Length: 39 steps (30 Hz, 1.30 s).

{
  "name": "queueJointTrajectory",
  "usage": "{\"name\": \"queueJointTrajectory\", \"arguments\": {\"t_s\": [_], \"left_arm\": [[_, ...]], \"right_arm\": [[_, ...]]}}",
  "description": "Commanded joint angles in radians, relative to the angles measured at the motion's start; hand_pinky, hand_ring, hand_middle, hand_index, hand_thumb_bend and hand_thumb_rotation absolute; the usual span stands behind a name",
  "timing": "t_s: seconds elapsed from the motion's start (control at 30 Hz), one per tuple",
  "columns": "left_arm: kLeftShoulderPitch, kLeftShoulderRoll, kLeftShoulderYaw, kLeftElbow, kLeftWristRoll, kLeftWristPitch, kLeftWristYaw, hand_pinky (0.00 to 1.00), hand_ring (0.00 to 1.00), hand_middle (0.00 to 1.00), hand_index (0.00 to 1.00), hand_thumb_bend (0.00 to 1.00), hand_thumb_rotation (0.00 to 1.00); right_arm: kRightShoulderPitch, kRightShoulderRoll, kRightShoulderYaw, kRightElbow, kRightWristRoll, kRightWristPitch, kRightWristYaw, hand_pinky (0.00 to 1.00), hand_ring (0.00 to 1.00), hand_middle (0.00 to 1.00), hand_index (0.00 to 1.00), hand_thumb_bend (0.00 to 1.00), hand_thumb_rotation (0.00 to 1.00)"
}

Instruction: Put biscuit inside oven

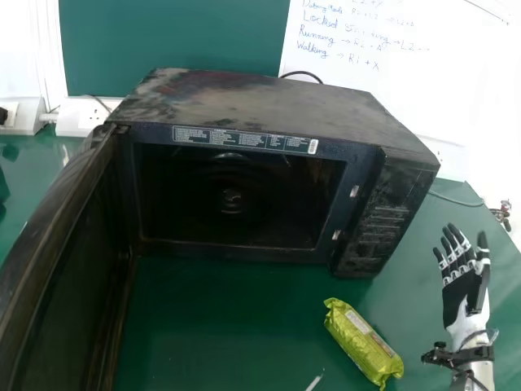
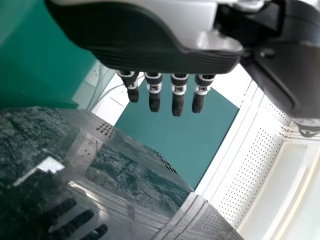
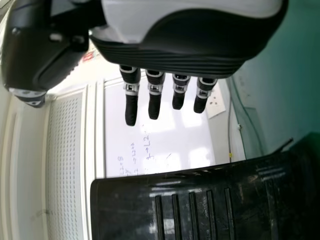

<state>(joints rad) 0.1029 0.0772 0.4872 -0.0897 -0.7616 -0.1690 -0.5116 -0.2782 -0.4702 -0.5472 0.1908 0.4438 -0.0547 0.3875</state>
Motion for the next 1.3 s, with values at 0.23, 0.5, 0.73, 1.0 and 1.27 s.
{"name": "queueJointTrajectory", "arguments": {"t_s": [0.23,0.5,0.73,1.0,1.27], "left_arm": [[0.020,-0.008,-0.008,-0.023,-0.004,-0.004,-0.005,1.00,1.00,1.00,1.00,0.87,0.84],[0.022,-0.008,-0.012,-0.027,-0.012,0.005,-0.009,1.00,1.00,1.00,1.00,0.88,0.82],[0.022,-0.012,-0.016,-0.026,-0.005,0.000,-0.008,1.00,1.00,1.00,1.00,0.87,0.83],[0.017,-0.015,-0.018,-0.021,0.003,-0.003,-0.004,1.00,1.00,1.00,1.00,0.88,0.82],[0.018,-0.017,-0.020,-0.024,0.001,-0.003,-0.005,1.00,1.00,1.00,1.00,0.88,0.82]], "right_arm": [[0.053,-0.056,0.062,-0.109,-0.137,-0.010,-0.028,0.99,0.96,0.95,0.89,0.86,0.60],[0.048,-0.095,0.100,-0.101,-0.236,-0.033,-0.030,0.92,0.94,0.93,0.89,0.81,0.58],[0.036,-0.131,0.143,-0.050,-0.294,-0.097,-0.007,0.84,0.92,0.92,0.88,0.89,0.56],[0.044,-0.172,0.197,-0.055,-0.361,-0.104,0.007,0.81,0.93,0.94,0.88,0.90,0.56],[0.053,-0.201,0.230,-0.060,-0.436,-0.132,-0.004,0.80,0.90,0.92,0.88,0.90,0.55]]}}
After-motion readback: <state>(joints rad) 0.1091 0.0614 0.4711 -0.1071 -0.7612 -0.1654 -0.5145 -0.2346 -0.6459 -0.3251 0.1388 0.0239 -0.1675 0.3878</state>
